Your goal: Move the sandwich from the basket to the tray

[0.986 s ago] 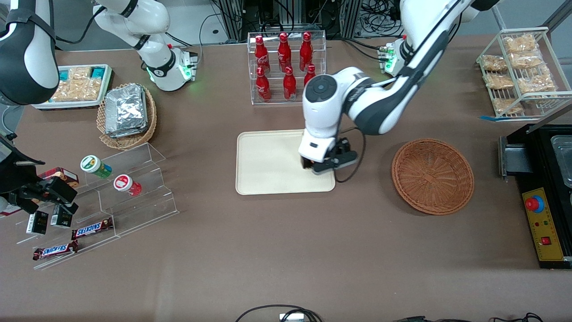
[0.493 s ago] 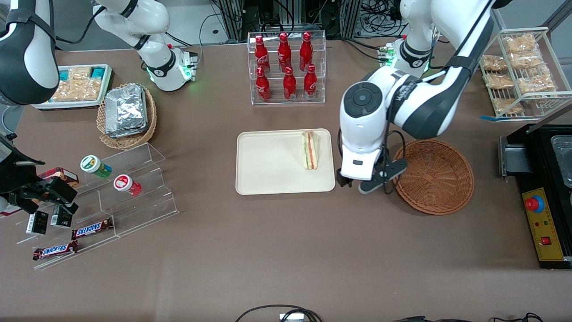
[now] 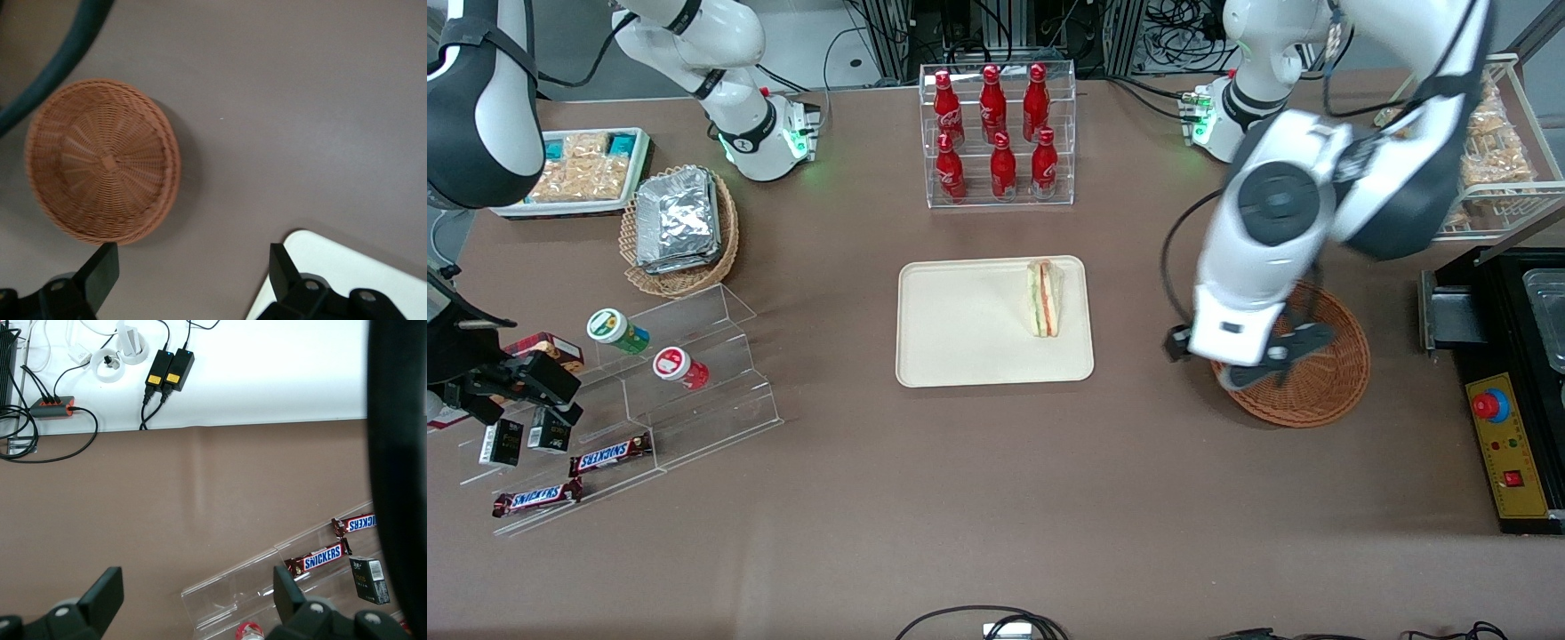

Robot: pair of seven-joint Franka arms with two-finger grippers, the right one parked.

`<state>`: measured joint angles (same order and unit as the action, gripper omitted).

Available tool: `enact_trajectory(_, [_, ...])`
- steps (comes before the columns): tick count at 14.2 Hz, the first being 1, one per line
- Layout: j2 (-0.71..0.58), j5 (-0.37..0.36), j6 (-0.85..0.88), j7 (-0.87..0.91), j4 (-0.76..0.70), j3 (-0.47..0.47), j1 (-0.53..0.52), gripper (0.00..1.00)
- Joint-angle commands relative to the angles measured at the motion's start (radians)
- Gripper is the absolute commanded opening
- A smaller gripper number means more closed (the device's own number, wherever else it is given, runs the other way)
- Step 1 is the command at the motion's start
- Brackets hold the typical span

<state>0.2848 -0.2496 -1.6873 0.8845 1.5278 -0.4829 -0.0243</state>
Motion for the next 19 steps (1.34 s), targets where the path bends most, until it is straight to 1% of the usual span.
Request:
enact_trajectory(1, [-0.099, 0.097, 0.067, -0.204, 0.012, 0.107, -0.003, 0.99])
enact_trajectory(5, [-0.189, 0.200, 0.162, -0.485, 0.009, 0.260, -0.003, 0.99])
enact_trajectory(7, [-0.222, 0.205, 0.211, -0.605, 0.008, 0.302, -0.003, 0.99])
enact_trajectory(11, [-0.266, 0.213, 0.262, -0.800, 0.002, 0.328, -0.003, 0.99])
enact_trajectory(14, [-0.286, 0.253, 0.265, -0.924, 0.002, 0.342, -0.011, 0.99])
enact_trajectory(16, [-0.289, 0.245, 0.265, -0.943, 0.009, 0.342, -0.011, 0.99])
enact_trajectory(19, [-0.288, 0.253, 0.261, -0.941, 0.008, 0.342, -0.009, 0.99])
